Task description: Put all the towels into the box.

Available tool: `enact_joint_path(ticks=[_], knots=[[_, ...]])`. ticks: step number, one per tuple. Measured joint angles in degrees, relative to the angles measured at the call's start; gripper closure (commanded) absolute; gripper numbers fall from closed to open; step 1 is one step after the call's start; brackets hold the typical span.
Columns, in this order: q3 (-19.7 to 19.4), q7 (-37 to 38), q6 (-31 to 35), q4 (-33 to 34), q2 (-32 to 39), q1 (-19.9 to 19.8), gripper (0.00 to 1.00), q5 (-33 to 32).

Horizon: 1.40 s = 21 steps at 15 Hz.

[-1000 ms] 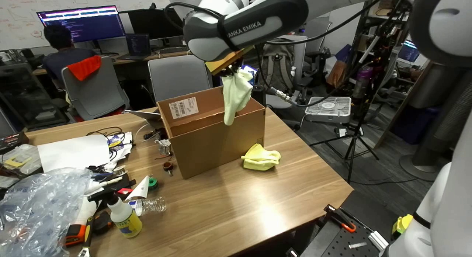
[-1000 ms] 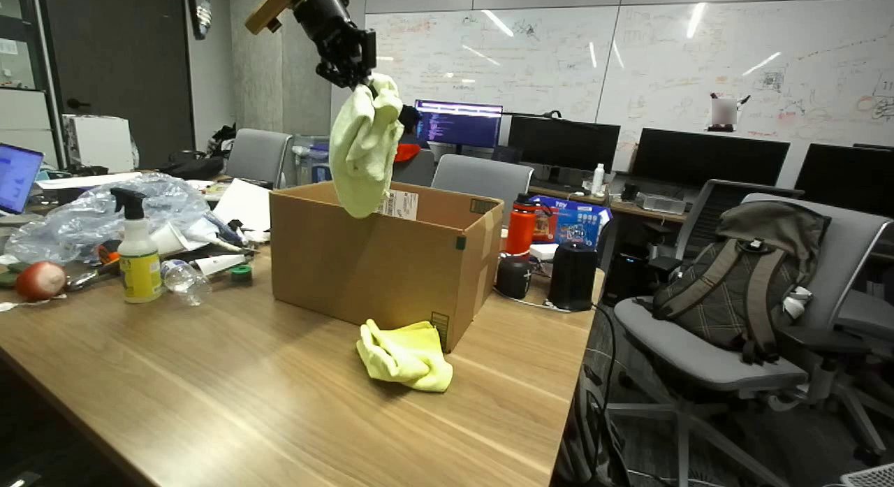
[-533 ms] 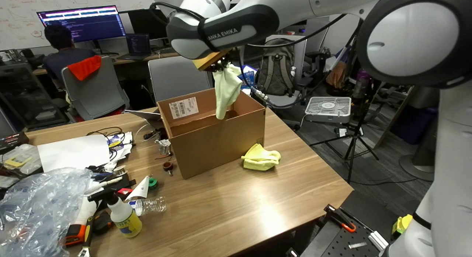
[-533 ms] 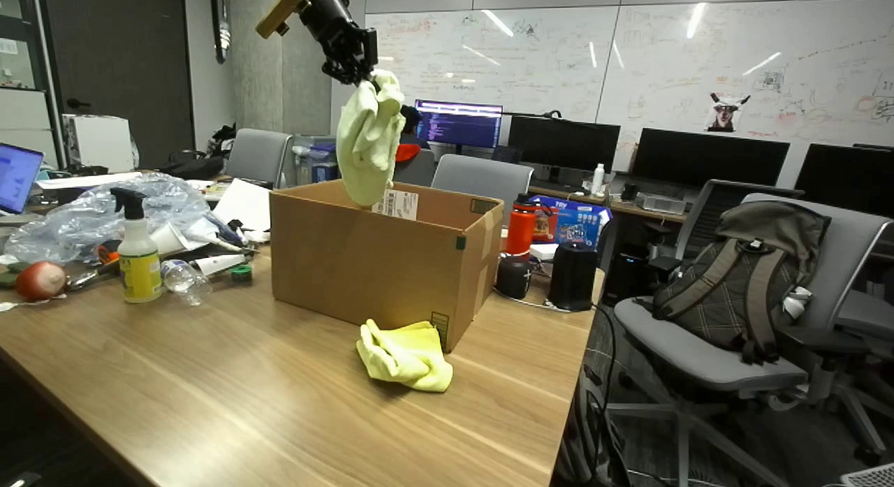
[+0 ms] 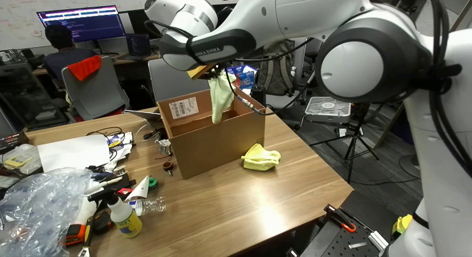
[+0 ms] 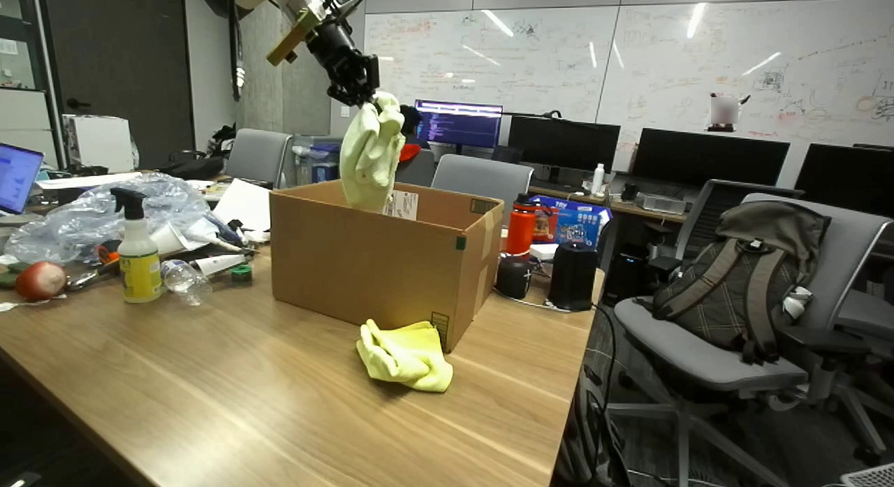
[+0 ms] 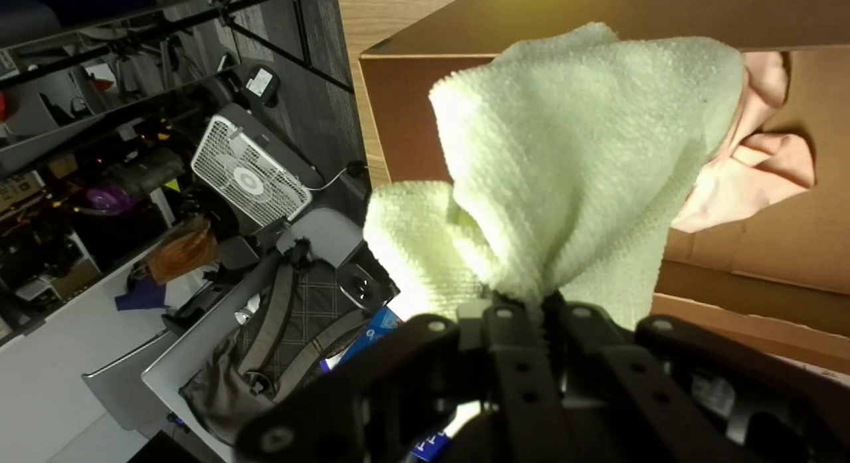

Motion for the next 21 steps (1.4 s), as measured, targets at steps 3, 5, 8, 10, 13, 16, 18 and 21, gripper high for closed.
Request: enact_joint_path(ticks=[3, 5, 8, 10, 13, 16, 18, 21], knots=[[-0.68, -1.46, -0.56, 2.67, 3.12, 0.0, 0.43, 0.03], [-1.26, -2.6, -1.2, 3.79, 4.61, 0.0, 0.28, 0.04], [-2.22, -3.87, -1.96, 4.42, 5.65, -0.01, 0.06, 0.04], [-2.85, -4.37, -2.4, 4.42, 5.66, -0.01, 0.0, 0.04], [-3.28, -4.46, -3.09, 3.76, 5.16, -0.38, 0.0, 0.04], [-3.35, -4.44, -3.76, 0.53, 2.87, -1.0, 0.0, 0.48], [-3.45, -4.33, -4.52, -3.04, 0.0, -1.4, 0.0, 1.33], [-3.46, -3.95, -5.38, -9.99, -5.86, -2.17, 0.0, 3.53]])
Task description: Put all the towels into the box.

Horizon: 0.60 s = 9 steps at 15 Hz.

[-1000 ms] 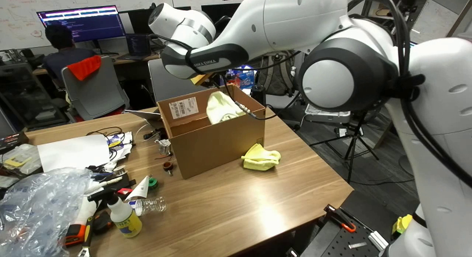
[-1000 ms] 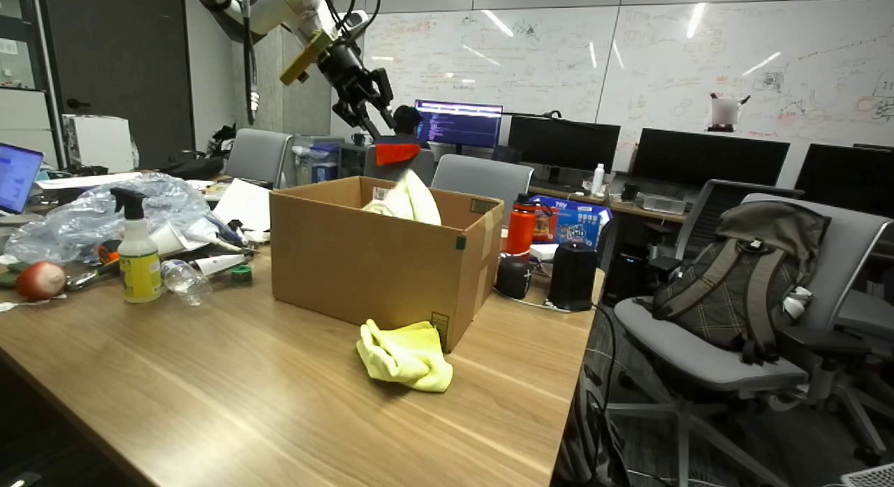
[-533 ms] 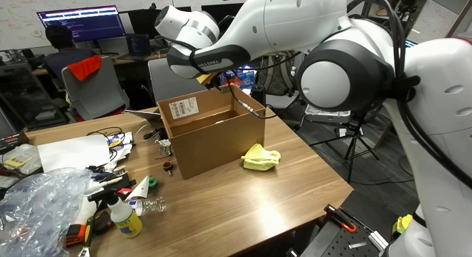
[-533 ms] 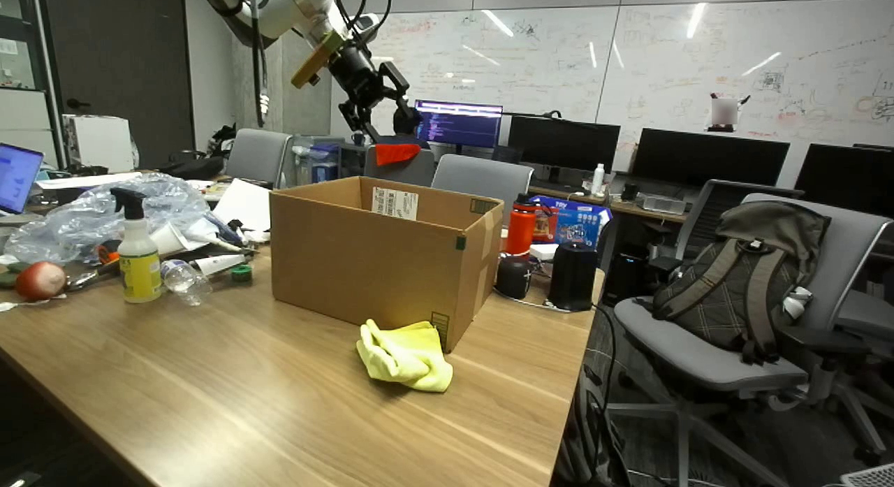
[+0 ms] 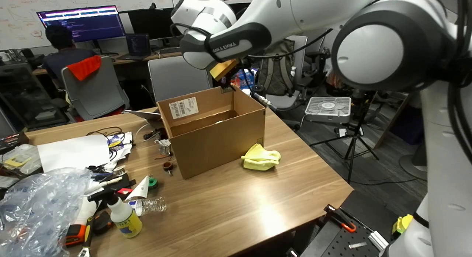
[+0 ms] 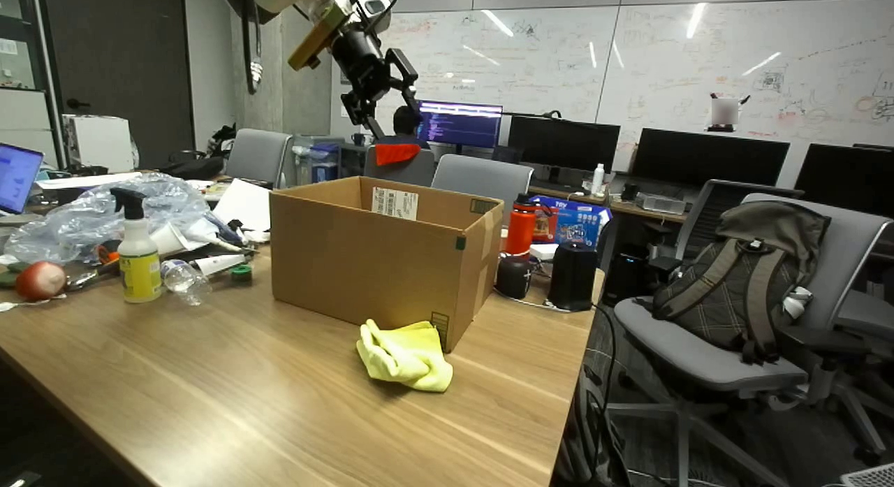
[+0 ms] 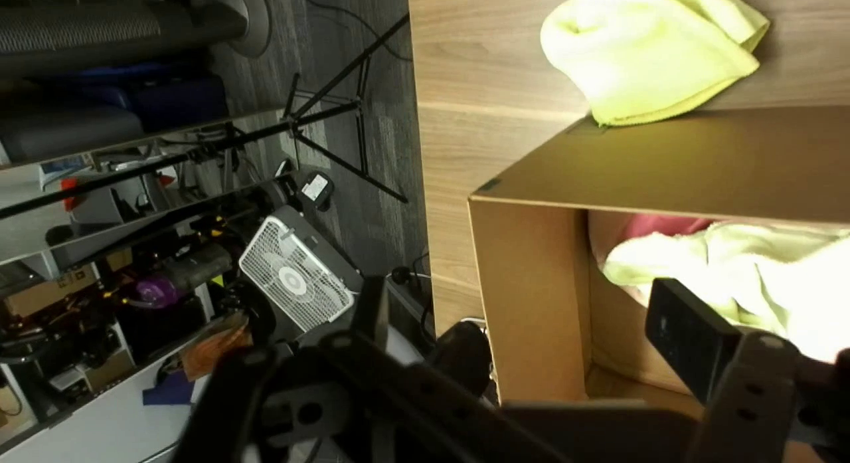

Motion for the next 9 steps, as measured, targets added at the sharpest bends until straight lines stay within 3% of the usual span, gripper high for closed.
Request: enact_joint_path(ticks=[9], knots=[[0.45, 0.86, -0.08, -22.73, -17.01, -3.5, 0.0, 9.58]])
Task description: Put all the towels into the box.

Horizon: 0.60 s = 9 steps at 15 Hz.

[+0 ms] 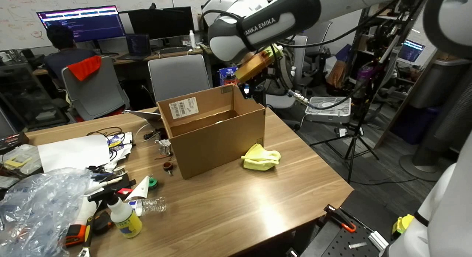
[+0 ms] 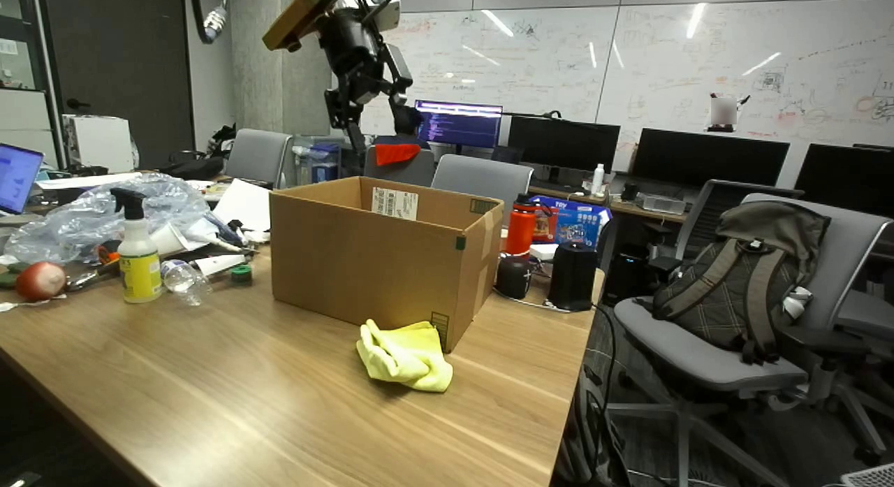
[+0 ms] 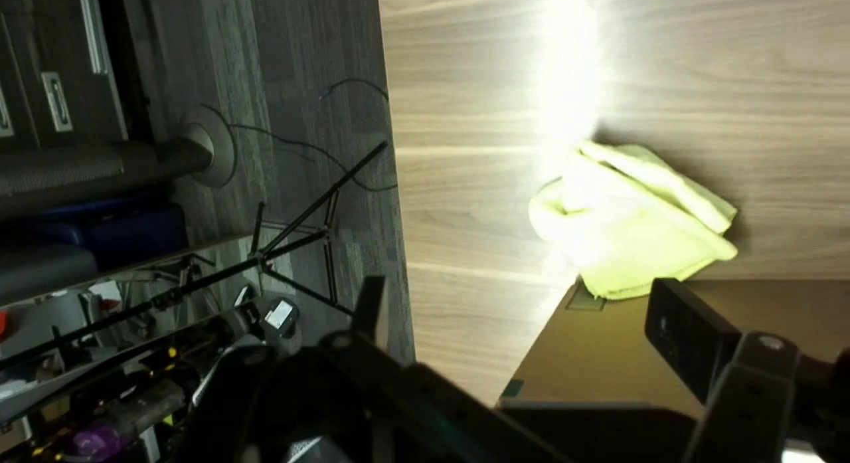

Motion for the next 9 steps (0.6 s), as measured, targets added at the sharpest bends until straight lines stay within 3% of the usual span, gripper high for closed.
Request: enact_joint_path(ticks=[9], knots=[[0.11, -0.55, 6.87, -16.15, -4.19, -4.05, 0.0, 8.39]])
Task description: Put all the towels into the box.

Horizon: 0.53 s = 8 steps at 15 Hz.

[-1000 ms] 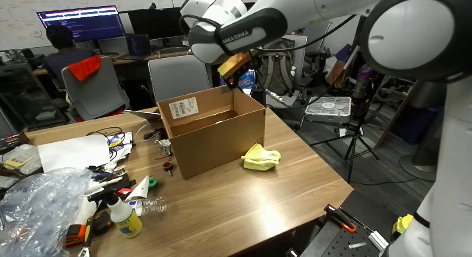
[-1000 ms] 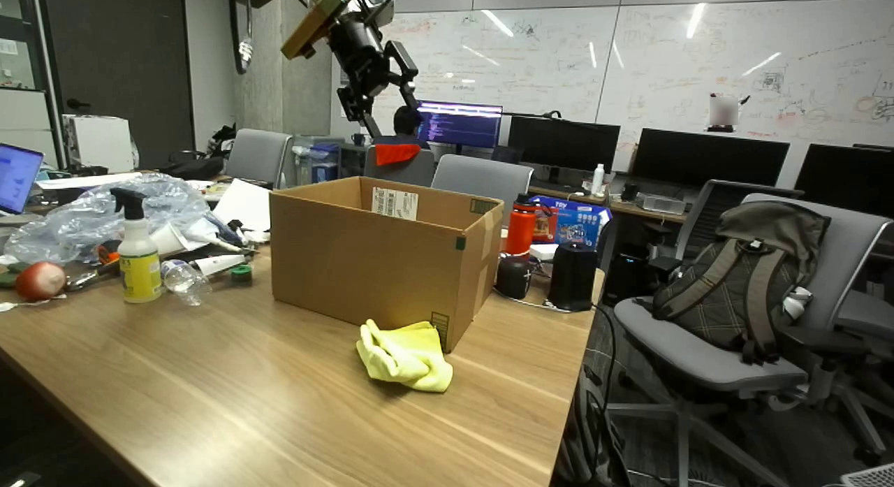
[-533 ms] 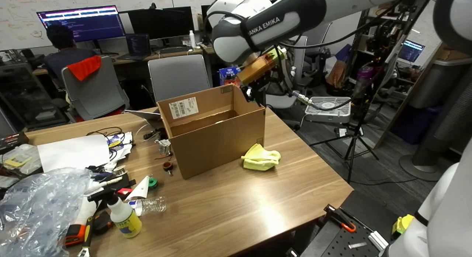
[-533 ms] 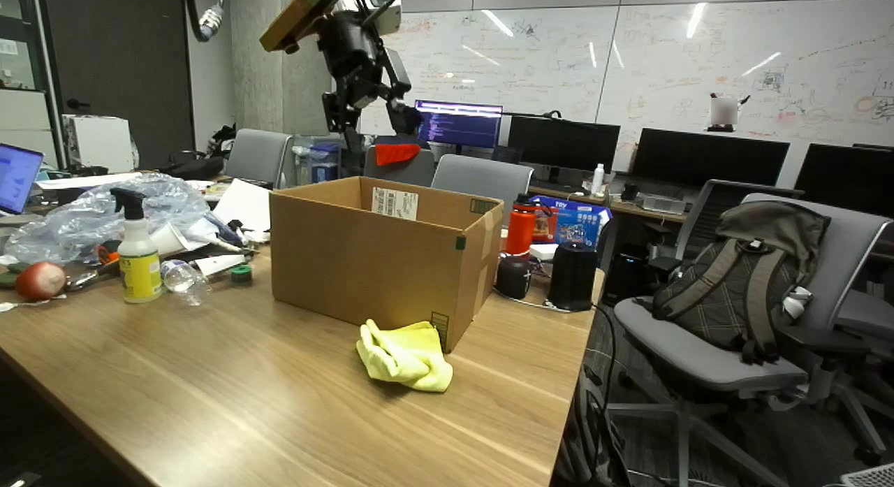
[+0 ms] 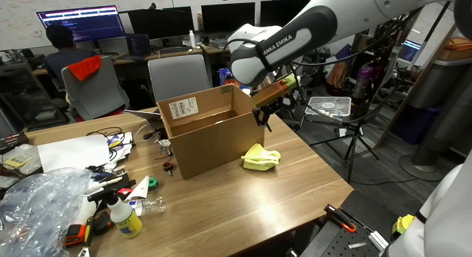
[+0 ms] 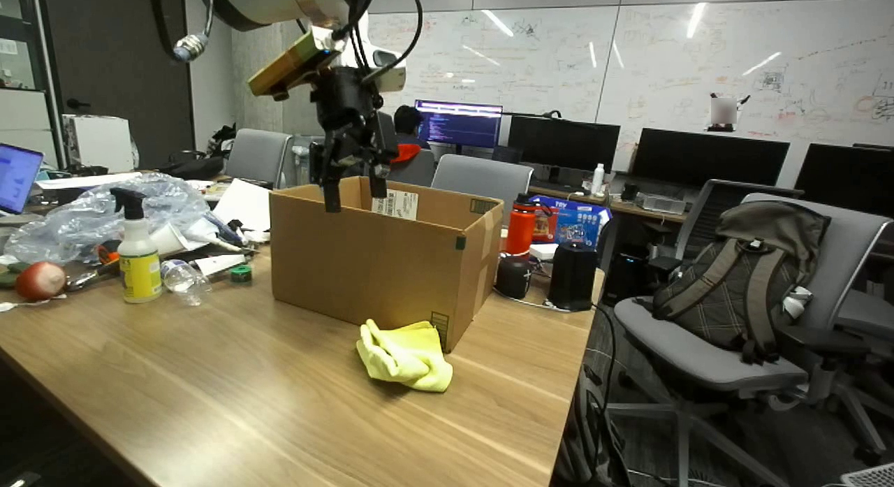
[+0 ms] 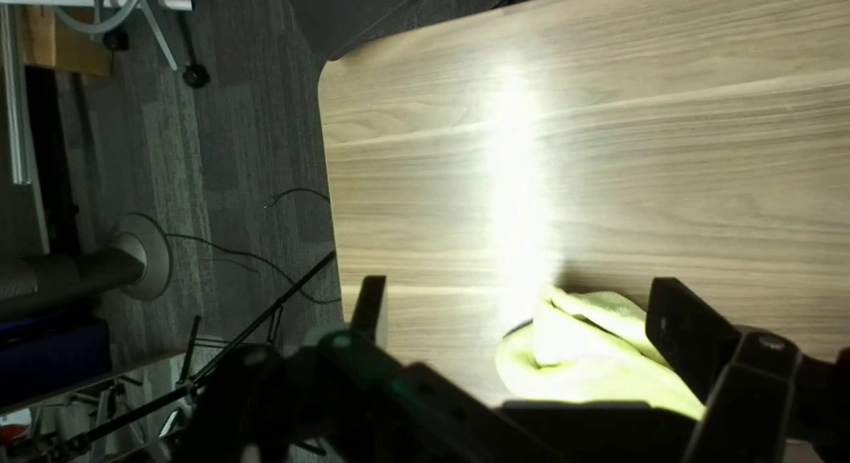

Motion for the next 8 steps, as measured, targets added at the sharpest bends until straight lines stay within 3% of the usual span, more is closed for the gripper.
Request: enact_joint_path(ticks=[8], knots=[[0.0, -1.19, 11.44, -6.95, 2.09, -1.59, 0.0, 4.04]])
